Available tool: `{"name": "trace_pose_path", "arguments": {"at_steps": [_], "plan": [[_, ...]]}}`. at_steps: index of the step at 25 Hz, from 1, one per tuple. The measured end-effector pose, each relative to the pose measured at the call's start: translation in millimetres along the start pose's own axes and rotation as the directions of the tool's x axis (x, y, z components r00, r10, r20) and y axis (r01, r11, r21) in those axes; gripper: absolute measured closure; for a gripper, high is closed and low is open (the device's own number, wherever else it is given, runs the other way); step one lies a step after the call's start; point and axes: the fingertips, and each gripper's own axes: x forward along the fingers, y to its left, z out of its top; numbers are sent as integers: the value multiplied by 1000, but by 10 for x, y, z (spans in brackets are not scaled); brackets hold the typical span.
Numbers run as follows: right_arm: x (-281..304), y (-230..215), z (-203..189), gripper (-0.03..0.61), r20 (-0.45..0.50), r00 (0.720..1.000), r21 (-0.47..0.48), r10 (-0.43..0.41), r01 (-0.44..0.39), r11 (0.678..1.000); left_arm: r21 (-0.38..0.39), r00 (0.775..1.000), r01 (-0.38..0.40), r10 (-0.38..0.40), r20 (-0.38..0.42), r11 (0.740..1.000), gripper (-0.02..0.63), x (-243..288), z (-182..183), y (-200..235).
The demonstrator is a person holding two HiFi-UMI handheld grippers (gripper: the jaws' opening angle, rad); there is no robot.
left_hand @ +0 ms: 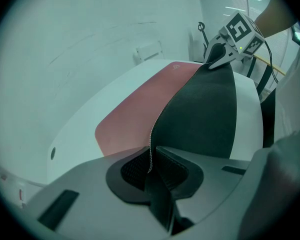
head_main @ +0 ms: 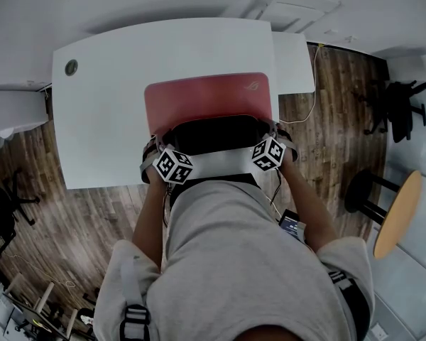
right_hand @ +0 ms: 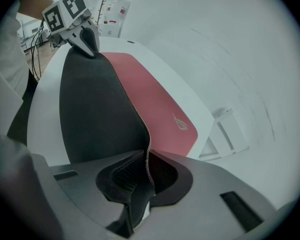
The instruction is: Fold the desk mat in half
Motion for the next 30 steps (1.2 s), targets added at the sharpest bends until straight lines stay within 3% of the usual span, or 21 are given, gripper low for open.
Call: {"name": "trace_pose_path", "arguments": {"at_steps": [30], "plan": [[142,-241,192,522,29,999,-39,15,-14,999,-13,1000,4,-4,-29,1000,578,117,95,238]]}}
